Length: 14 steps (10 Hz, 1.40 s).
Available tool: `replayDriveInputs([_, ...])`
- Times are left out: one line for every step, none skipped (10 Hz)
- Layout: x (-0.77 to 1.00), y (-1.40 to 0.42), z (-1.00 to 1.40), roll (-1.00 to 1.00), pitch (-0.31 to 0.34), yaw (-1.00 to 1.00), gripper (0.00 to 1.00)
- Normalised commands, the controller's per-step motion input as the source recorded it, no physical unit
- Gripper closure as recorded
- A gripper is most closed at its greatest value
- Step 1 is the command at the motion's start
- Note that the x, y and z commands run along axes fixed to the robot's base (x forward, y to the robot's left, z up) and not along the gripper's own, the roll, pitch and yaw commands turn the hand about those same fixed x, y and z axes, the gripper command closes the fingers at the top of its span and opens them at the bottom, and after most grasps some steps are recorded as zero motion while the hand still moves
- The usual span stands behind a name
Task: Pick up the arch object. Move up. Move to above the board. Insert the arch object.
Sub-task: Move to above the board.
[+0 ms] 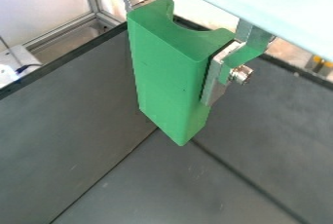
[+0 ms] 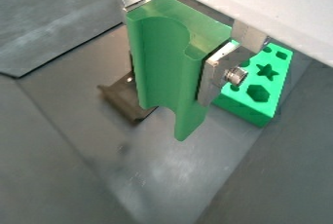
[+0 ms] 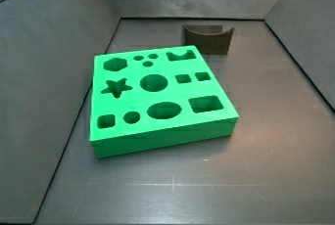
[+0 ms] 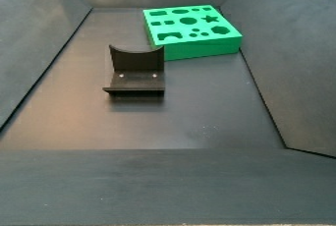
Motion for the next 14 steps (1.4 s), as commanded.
replayDriveInputs([0.14, -1.0, 0.05, 0.07, -0.003, 0.0, 1.0])
replayDriveInputs([0.14, -1.0, 0.05, 0.03, -0.003, 0.0, 1.0])
replayDriveInputs([0.14, -1.0, 0.06, 0.01, -0.001, 0.01, 1.0])
replayDriveInputs([0.14, -1.0, 0.06, -0.01, 0.004, 0.0, 1.0])
replayDriveInputs([0.13, -1.0, 0.06, 0.0, 0.008, 0.01, 1.0])
replayDriveInputs([0.14, -1.0, 0.06, 0.0, 0.012, 0.01, 1.0])
replayDriveInputs([0.14, -1.0, 0.07, -0.01, 0.024, 0.01, 1.0])
replayDriveInputs([0.15, -1.0, 0.07, -0.01, 0.034, 0.01, 1.0])
replayDriveInputs([0.15, -1.0, 0.07, 0.0, 0.044, 0.01, 1.0])
replayDriveInputs([0.16, -1.0, 0.07, -0.01, 0.063, 0.01, 1.0])
replayDriveInputs([0.17, -1.0, 0.07, 0.0, 0.076, 0.01, 1.0])
replayDriveInputs([0.19, -1.0, 0.08, 0.01, 0.09, 0.01, 1.0])
replayDriveInputs([0.22, -1.0, 0.08, 0.0, 0.112, 0.01, 1.0])
replayDriveInputs([0.23, -1.0, 0.09, 0.01, 0.12, 0.01, 1.0])
